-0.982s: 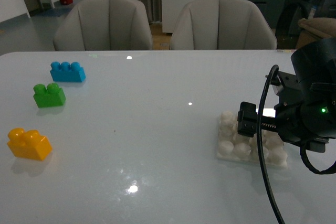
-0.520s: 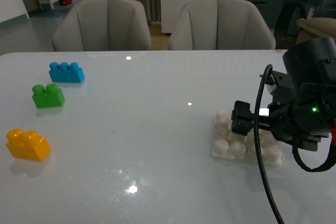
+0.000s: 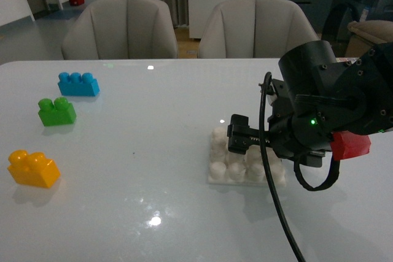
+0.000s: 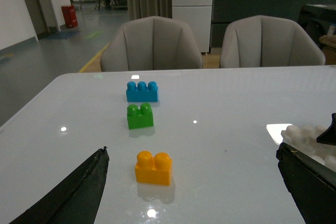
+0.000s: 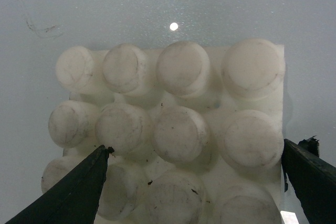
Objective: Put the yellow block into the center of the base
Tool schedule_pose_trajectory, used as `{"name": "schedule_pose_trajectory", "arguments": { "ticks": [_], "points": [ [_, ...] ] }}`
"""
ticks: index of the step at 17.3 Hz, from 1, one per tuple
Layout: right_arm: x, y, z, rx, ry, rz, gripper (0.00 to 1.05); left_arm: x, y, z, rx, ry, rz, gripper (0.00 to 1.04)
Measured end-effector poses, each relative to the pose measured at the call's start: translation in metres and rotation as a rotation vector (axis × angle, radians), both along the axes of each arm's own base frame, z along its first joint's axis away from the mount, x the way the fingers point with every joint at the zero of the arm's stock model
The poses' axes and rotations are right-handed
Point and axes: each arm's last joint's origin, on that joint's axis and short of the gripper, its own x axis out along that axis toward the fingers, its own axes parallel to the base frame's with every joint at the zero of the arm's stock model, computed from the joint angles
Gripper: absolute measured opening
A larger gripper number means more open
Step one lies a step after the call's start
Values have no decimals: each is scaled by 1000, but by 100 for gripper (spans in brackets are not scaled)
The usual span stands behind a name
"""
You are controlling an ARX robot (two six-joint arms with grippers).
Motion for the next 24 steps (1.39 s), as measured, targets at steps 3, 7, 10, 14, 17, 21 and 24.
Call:
{"name": "schedule_pose_trajectory", "arguments": {
  "ticks": [3,7,10,14,17,21,24],
  "points": [
    [4,13,1,15,7,5,98,0,0,0,0,0,0,98],
    [5,30,2,33,14,14,98,0,0,0,0,0,0,98],
    [6,41,2,55,25,9,98,0,0,0,0,0,0,98],
    [6,55,5,96,49,-13,98,0,0,0,0,0,0,98],
    [5,65,7,123,63,-25,98,0,0,0,0,0,0,98],
    [5,72,8,136,74,-33,98,0,0,0,0,0,0,98],
    [4,71,9,150,67,-44,98,0,0,0,0,0,0,98]
  ]
}}
